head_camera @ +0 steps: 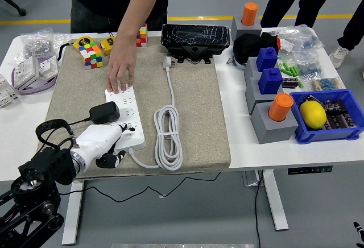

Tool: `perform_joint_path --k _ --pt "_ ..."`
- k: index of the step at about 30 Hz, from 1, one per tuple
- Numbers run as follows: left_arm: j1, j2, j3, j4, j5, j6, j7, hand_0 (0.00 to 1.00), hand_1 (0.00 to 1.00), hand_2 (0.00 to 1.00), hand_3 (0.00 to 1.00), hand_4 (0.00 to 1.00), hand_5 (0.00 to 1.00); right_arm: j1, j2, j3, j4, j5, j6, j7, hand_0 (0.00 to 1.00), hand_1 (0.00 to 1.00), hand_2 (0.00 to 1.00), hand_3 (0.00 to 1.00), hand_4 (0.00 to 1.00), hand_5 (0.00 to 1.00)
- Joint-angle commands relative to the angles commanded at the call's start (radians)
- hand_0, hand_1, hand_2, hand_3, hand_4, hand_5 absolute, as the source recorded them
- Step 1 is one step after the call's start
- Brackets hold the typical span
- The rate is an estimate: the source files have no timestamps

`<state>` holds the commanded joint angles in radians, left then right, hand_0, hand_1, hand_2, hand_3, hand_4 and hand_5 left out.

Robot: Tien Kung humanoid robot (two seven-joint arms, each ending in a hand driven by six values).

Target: Pick up the plug,place it near the board,insert it into the board,press the button

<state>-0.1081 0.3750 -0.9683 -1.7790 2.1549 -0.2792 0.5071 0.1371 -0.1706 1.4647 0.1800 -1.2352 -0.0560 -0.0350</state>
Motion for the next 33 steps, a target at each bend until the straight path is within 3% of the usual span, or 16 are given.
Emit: perform_joint_path --k 16,33 --pt "-0.005 0.001 -0.011 0.000 -0.015 -0.015 -0.016 0.190 0.039 0.138 0.850 0.561 0.002 0.005 0.001 0.005 0.000 0.000 -0.001 0.001 0.862 0.831 0.793 0.824 0.998 0.998" --pt "-0.005 -0.004 -0.024 0.049 -0.018 -0.011 -0.029 0.190 0.038 0.137 0.806 0.562 0.002 0.003 0.000 0.011 0.000 -0.007 -0.001 -0.001 0.861 0.833 0.794 0.824 0.998 0.998"
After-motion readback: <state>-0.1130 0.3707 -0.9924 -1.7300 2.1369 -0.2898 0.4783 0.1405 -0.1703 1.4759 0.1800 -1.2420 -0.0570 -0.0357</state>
